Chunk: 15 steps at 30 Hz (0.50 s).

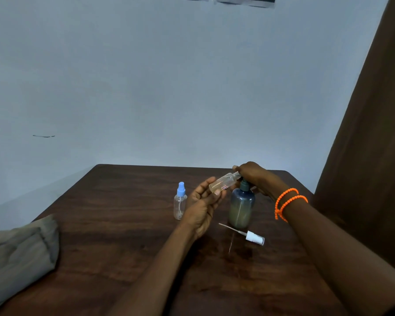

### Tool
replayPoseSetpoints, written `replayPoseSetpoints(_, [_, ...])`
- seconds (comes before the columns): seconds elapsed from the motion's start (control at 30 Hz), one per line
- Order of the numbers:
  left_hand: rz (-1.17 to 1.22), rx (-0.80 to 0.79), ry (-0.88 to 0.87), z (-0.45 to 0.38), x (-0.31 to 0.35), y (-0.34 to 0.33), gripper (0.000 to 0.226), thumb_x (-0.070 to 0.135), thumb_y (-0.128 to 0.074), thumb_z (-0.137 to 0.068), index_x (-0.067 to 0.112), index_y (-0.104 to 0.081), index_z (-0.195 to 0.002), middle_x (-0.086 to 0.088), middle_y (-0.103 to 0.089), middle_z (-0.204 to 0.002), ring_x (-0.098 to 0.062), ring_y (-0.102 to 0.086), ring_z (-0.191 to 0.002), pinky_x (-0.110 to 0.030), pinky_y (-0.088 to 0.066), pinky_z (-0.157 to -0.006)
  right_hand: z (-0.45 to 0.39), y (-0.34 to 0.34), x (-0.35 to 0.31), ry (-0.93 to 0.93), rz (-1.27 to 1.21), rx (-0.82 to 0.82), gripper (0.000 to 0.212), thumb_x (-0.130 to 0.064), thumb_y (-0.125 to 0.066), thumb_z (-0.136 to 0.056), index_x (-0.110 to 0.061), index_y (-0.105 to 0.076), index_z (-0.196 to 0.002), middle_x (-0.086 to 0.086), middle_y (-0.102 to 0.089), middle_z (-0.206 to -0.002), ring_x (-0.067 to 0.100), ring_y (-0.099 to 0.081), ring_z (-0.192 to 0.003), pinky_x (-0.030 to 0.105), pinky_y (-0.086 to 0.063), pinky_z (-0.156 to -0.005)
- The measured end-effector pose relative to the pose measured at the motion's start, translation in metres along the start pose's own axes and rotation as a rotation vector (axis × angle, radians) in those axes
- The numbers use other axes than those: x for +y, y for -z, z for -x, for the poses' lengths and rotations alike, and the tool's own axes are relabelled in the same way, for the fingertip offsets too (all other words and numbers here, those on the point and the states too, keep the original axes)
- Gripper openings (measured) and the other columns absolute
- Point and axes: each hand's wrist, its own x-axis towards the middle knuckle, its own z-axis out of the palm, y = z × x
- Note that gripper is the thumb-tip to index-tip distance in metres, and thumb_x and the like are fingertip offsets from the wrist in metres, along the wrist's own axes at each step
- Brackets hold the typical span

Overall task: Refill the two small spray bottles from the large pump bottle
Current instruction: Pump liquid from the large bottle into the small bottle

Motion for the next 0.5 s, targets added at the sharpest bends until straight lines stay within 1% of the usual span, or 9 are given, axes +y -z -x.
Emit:
replayPoseSetpoints(0.07, [0.009, -0.009, 0.001, 0.0006, 0.0, 0.001, 0.045, -0.015, -0.061, -0.085, -0.002, -0.057, -0.129, -0.019, -0.07, -0.124, -0.036, -0.062, -0.123, -0.032, -0.059, -0.093, 0.0025, 0.0002, 0.0001, 0.012, 0.028, 0.012, 0.026, -0.021, -0.047, -0.101, -0.01, -0.058, -0.08, 0.006, -0.059, -0.07, 0.021, -0.053, -0.062, 0.03, -0.041, -0.062])
replayPoseSetpoints(0.13, [0.016, -0.011, 0.007, 0.0016, 0.0, 0.0001, 0.05, -0.012, -0.065, -0.08, -0.001, -0.058, -0.128, -0.02, -0.069, -0.124, -0.038, -0.06, -0.126, -0.034, -0.058, -0.094, 0.0046, 0.0036, -0.0035, 0.013, 0.061, 0.014, 0.027, -0.017, -0.046, -0.098, -0.012, -0.057, -0.074, 0.006, -0.057, -0.073, 0.024, -0.052, -0.065, 0.033, -0.041, -0.065])
replayPoseSetpoints(0.2, [0.023, -0.012, 0.014, 0.0016, -0.001, -0.0001, 0.051, -0.01, -0.066, -0.077, -0.001, -0.058, -0.127, -0.02, -0.07, -0.123, -0.038, -0.06, -0.126, -0.034, -0.058, -0.095, 0.0052, 0.006, -0.0064, 0.0, 0.083, 0.009, 0.025, -0.019, -0.047, -0.096, -0.012, -0.059, -0.076, 0.006, -0.06, -0.072, 0.025, -0.053, -0.065, 0.033, -0.041, -0.065])
replayPoseSetpoints(0.27, [0.023, -0.014, 0.01, 0.0018, -0.0016, -0.0004, 0.047, -0.011, -0.064, -0.08, -0.001, -0.058, -0.126, -0.019, -0.072, -0.12, -0.037, -0.06, -0.124, -0.034, -0.057, -0.095, 0.0017, 0.0044, -0.0046, -0.015, 0.058, 0.011, 0.023, -0.023, -0.048, -0.096, -0.01, -0.063, -0.084, 0.008, -0.067, -0.073, 0.025, -0.058, -0.064, 0.031, -0.044, -0.065])
replayPoseSetpoints(0.3, [0.016, -0.012, 0.006, 0.0012, -0.0014, -0.0002, 0.045, -0.012, -0.063, -0.083, -0.001, -0.058, -0.126, -0.018, -0.072, -0.118, -0.037, -0.06, -0.123, -0.034, -0.057, -0.095, 0.0022, 0.0026, -0.0028, -0.028, 0.018, 0.012, 0.024, -0.024, -0.047, -0.098, -0.009, -0.062, -0.086, 0.008, -0.068, -0.071, 0.023, -0.058, -0.061, 0.028, -0.044, -0.061])
replayPoseSetpoints(0.37, [0.002, -0.012, 0.003, 0.0003, -0.0003, 0.0003, 0.041, -0.013, -0.06, -0.087, 0.0, -0.059, -0.125, -0.017, -0.073, -0.118, -0.036, -0.061, -0.121, -0.033, -0.058, -0.094, 0.0051, -0.0004, 0.0009, -0.049, -0.041, 0.027, 0.025, -0.024, -0.047, -0.101, -0.01, -0.059, -0.084, 0.006, -0.064, -0.064, 0.018, -0.056, -0.053, 0.023, -0.041, -0.053])
replayPoseSetpoints(0.4, [0.001, -0.014, 0.003, 0.0011, -0.0002, 0.0003, 0.04, -0.013, -0.06, -0.087, 0.0, -0.059, -0.125, -0.018, -0.072, -0.119, -0.036, -0.061, -0.122, -0.033, -0.058, -0.094, 0.0062, -0.001, 0.0012, -0.046, -0.046, 0.038, 0.027, -0.024, -0.047, -0.101, -0.011, -0.059, -0.081, 0.006, -0.063, -0.064, 0.019, -0.056, -0.053, 0.024, -0.042, -0.053])
replayPoseSetpoints(0.43, [0.005, -0.015, 0.004, 0.0026, -0.0002, 0.0, 0.041, -0.012, -0.061, -0.086, 0.0, -0.059, -0.125, -0.018, -0.072, -0.12, -0.037, -0.061, -0.122, -0.033, -0.058, -0.095, 0.006, -0.0009, 0.0007, -0.049, -0.03, 0.046, 0.027, -0.025, -0.048, -0.1, -0.011, -0.059, -0.08, 0.008, -0.063, -0.067, 0.022, -0.057, -0.057, 0.026, -0.044, -0.058])
replayPoseSetpoints(0.5, [0.011, -0.009, 0.007, 0.0048, -0.0007, -0.0011, 0.045, -0.01, -0.065, -0.081, -0.001, -0.059, -0.125, -0.019, -0.071, -0.122, -0.038, -0.061, -0.124, -0.034, -0.057, -0.096, 0.0052, 0.0034, -0.0029, -0.045, 0.011, 0.035, 0.027, -0.027, -0.05, -0.095, -0.01, -0.063, -0.08, 0.015, -0.07, -0.081, 0.029, -0.06, -0.069, 0.035, -0.047, -0.069])
